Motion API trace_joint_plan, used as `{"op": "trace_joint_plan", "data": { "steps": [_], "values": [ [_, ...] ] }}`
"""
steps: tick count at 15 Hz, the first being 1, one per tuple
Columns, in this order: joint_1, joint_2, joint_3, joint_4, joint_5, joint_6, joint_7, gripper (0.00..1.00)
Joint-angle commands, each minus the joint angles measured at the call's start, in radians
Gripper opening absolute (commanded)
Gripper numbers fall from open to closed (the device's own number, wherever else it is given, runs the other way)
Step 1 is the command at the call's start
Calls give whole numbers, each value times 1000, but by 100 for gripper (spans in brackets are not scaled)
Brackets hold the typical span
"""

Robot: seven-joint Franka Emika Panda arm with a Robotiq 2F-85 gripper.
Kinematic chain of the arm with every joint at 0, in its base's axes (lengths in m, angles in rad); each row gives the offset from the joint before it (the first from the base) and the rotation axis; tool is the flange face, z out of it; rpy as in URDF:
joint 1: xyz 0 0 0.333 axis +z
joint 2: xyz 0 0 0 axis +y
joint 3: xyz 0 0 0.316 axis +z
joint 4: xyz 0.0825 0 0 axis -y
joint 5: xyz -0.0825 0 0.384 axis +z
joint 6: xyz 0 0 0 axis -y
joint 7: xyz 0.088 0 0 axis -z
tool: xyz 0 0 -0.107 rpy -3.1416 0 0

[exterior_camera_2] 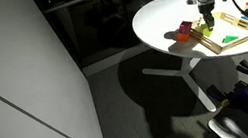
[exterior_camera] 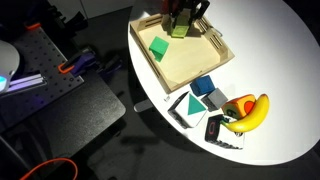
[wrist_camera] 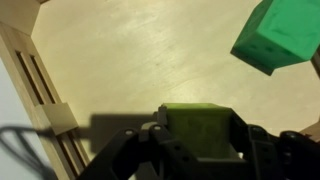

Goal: Add the yellow cube to the stack

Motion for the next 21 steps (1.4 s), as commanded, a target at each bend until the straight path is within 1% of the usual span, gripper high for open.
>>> {"op": "trace_joint_plan", "data": {
  "steps": [1,6,14,21],
  "values": [
    [-10,-57,3,9,6,-94,59,32],
    [0,-119,15,8,9,-136,166,32],
    [21,-161,64,23,54,-125,361,32],
    [36,-176,75,54,67,-134,454,32]
  ]
}}
